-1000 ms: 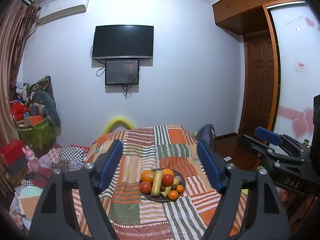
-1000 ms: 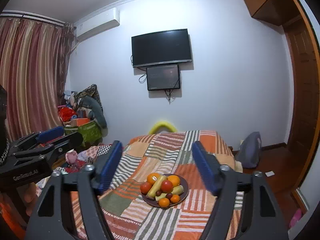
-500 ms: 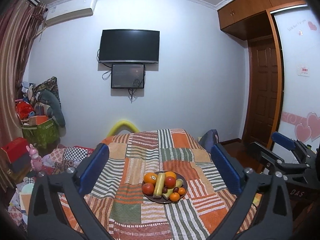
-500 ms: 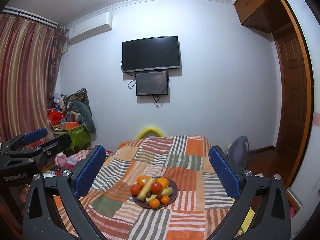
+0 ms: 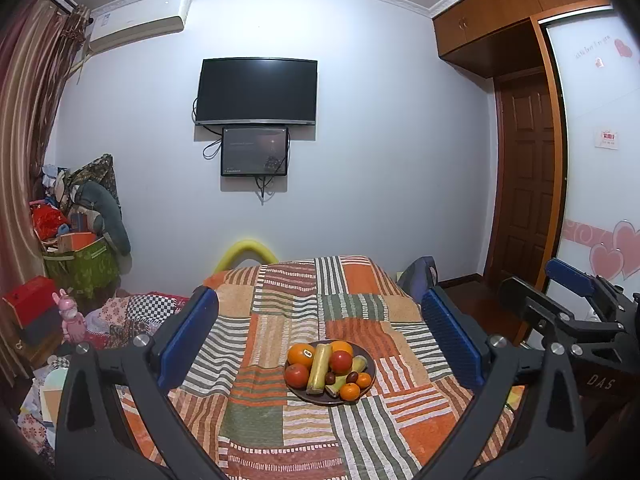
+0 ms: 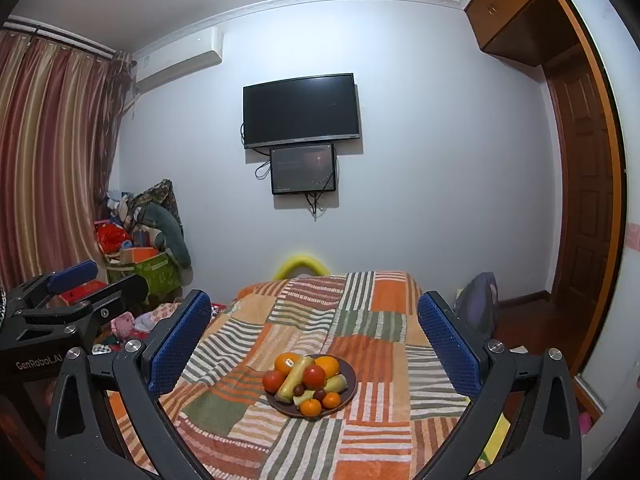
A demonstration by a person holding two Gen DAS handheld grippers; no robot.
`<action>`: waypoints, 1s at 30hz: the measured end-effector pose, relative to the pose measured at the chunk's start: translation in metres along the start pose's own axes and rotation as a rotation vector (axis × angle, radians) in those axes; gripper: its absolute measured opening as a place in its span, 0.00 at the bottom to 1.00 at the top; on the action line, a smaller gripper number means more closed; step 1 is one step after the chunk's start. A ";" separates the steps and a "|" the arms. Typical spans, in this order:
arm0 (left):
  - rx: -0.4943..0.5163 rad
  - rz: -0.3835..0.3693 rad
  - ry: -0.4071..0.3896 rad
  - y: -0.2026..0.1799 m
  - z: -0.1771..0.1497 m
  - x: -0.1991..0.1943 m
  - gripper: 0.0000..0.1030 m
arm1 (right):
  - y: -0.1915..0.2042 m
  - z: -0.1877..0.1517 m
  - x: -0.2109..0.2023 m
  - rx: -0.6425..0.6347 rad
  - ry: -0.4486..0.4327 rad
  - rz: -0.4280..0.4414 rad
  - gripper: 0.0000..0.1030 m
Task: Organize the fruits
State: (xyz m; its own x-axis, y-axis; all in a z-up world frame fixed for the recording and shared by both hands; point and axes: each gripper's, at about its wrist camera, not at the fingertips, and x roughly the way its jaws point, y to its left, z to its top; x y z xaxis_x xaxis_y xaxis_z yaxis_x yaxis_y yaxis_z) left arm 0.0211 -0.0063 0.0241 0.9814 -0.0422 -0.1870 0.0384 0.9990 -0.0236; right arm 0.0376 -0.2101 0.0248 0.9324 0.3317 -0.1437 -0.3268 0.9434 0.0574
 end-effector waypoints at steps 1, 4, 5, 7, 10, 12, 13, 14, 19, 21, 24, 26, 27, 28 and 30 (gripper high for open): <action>-0.001 0.000 0.000 0.000 0.000 0.000 1.00 | -0.001 0.000 0.000 0.003 0.000 0.001 1.00; -0.004 -0.001 0.004 0.000 0.000 0.001 1.00 | -0.002 0.000 -0.001 0.009 0.001 0.003 1.00; -0.004 -0.001 0.004 0.000 0.000 0.001 1.00 | -0.003 0.000 -0.002 0.011 0.001 0.002 1.00; -0.005 0.000 0.006 -0.001 0.000 0.001 1.00 | -0.004 0.000 -0.001 0.014 0.004 0.002 1.00; -0.008 -0.001 0.009 -0.001 0.000 0.002 1.00 | -0.005 0.001 -0.002 0.017 0.005 0.002 1.00; -0.008 -0.002 0.012 -0.002 0.000 0.002 1.00 | -0.006 0.001 -0.003 0.019 0.005 0.002 1.00; -0.007 -0.004 0.014 -0.003 0.000 0.003 1.00 | -0.006 0.001 -0.003 0.019 0.005 0.002 1.00; -0.006 -0.005 0.015 -0.003 0.000 0.003 1.00 | -0.006 0.002 -0.003 0.019 0.005 0.001 1.00; 0.002 -0.019 0.023 -0.006 0.000 0.004 1.00 | -0.007 0.002 -0.003 0.019 0.004 0.002 1.00; 0.002 -0.027 0.028 -0.006 0.000 0.005 1.00 | -0.007 0.002 -0.003 0.019 0.004 0.002 1.00; 0.004 -0.030 0.030 -0.007 0.000 0.006 1.00 | -0.007 0.002 -0.003 0.020 0.003 0.002 1.00; 0.006 -0.029 0.030 -0.007 0.000 0.006 1.00 | -0.008 0.003 -0.003 0.023 0.005 0.004 1.00; 0.007 -0.029 0.029 -0.008 0.000 0.006 1.00 | -0.008 0.004 -0.003 0.025 0.006 0.005 1.00; 0.009 -0.028 0.027 -0.008 0.000 0.006 1.00 | -0.009 0.005 -0.002 0.027 0.006 0.005 1.00; 0.011 -0.027 0.026 -0.008 0.000 0.005 1.00 | -0.009 0.006 -0.002 0.028 0.007 0.005 1.00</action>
State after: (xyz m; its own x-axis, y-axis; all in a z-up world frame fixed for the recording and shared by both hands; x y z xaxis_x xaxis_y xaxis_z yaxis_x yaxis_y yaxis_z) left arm 0.0259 -0.0149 0.0228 0.9748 -0.0691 -0.2121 0.0667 0.9976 -0.0182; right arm 0.0395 -0.2195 0.0303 0.9295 0.3369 -0.1500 -0.3272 0.9410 0.0860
